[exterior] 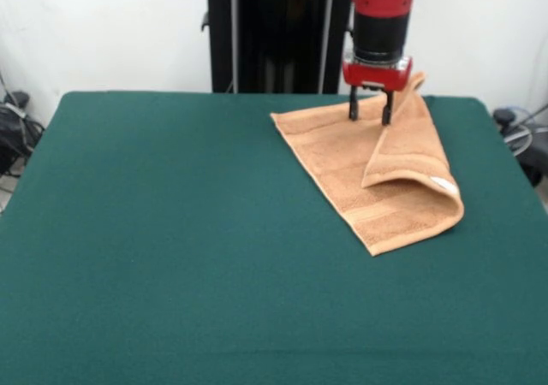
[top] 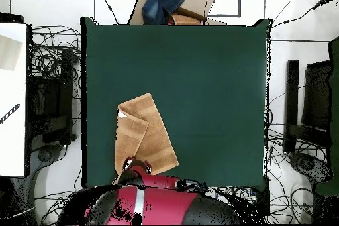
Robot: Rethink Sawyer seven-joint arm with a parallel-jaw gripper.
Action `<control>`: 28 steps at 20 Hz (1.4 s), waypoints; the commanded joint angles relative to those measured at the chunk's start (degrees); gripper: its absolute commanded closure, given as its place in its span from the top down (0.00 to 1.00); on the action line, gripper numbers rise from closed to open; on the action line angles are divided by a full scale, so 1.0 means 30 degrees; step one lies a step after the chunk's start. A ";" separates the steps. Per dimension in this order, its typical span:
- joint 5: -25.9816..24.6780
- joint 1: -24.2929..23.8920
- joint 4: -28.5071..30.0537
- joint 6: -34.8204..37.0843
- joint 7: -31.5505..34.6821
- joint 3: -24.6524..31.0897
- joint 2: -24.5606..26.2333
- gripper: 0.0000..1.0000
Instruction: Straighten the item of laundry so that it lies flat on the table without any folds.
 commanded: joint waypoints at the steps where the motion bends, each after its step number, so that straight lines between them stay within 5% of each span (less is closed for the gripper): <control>1: -0.0783 -0.1605 -0.1520 0.0456 0.2927 0.2252 0.0178 1.00; 16: -0.0130 -0.1020 -0.1683 0.0829 0.3063 0.2165 0.0282 1.00; 24: -0.0252 -0.0767 -0.2851 -0.0116 0.3108 0.2168 0.2245 1.00; 28: -0.1574 -0.1920 -0.3904 -0.0870 0.2661 0.2521 0.4052 1.00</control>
